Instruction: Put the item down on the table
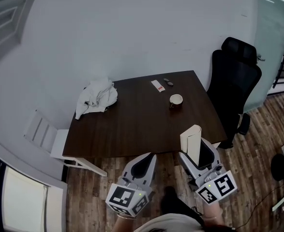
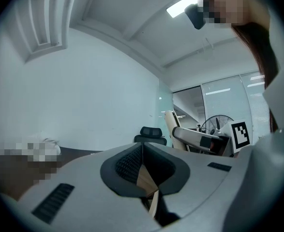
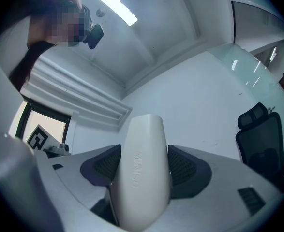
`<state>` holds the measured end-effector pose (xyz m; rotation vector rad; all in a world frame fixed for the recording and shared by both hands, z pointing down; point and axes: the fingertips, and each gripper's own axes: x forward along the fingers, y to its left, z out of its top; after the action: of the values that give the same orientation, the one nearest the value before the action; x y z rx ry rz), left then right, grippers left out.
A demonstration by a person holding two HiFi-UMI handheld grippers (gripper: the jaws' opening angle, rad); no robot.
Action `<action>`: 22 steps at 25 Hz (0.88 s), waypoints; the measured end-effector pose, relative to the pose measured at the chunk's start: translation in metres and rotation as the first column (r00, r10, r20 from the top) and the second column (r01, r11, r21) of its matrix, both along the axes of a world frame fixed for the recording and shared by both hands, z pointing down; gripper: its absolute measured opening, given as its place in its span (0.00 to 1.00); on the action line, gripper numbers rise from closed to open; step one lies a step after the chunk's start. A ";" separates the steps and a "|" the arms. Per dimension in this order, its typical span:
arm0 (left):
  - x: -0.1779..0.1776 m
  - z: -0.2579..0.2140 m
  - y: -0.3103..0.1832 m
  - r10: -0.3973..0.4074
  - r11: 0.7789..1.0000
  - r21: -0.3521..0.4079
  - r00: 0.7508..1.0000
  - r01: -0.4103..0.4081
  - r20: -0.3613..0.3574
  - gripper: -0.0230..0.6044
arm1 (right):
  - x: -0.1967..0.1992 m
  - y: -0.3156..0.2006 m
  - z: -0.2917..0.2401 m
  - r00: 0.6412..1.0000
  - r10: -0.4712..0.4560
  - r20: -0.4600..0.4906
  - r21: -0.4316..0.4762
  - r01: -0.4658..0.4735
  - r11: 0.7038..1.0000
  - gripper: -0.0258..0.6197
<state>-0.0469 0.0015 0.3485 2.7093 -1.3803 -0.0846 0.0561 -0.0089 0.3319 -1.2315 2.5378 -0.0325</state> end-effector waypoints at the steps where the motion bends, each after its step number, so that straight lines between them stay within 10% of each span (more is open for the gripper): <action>1: -0.001 0.000 -0.008 -0.003 1.000 -0.002 1.000 0.003 0.000 0.07 | 0.000 -0.008 -0.001 1.000 -0.003 0.000 0.000 0.003 1.000 0.52; 22: 0.003 0.003 -0.168 -0.057 0.998 -0.028 0.998 0.057 -0.004 0.07 | 0.008 -0.175 0.005 0.998 -0.057 -0.019 -0.024 0.057 0.998 0.52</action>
<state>-0.0442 -0.1667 0.3516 2.6461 -1.4466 -0.0757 0.0641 -0.1843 0.3365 -1.1737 2.5967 -0.0638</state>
